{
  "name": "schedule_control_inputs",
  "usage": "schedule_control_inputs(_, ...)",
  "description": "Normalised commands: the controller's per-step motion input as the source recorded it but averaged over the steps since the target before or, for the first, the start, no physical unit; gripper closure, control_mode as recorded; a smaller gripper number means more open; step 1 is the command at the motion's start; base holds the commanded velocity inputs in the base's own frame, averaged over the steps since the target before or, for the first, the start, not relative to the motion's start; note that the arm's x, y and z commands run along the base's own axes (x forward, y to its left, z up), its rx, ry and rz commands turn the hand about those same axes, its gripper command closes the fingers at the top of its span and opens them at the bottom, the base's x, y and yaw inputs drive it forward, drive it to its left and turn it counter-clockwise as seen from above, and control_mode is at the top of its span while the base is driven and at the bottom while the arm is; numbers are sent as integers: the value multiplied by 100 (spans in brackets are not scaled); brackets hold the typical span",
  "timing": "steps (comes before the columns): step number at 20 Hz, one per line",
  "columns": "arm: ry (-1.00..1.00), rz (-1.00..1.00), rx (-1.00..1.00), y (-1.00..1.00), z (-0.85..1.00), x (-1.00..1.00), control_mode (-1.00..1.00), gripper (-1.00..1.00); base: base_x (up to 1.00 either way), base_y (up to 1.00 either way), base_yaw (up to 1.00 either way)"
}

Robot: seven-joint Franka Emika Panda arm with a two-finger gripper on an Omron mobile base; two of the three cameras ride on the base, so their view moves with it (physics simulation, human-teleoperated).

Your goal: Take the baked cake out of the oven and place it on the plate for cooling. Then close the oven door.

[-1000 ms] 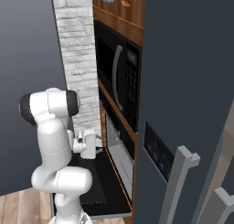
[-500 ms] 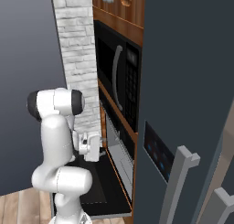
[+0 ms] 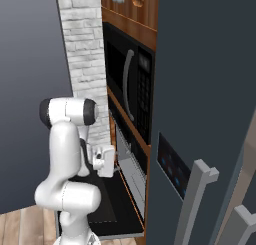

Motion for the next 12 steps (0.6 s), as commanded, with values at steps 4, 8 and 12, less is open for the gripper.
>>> schedule_control_inputs(4, 0, 0, 0, -16, -22, 26, -100, -100, 0, 0, 0)
schedule_control_inputs(8, 0, 0, 0, -16, -21, 27, -100, -100, 0, 0, 0)
schedule_control_inputs(12, 0, 0, 0, -12, -28, 33, -100, -100, 0, 0, 0)
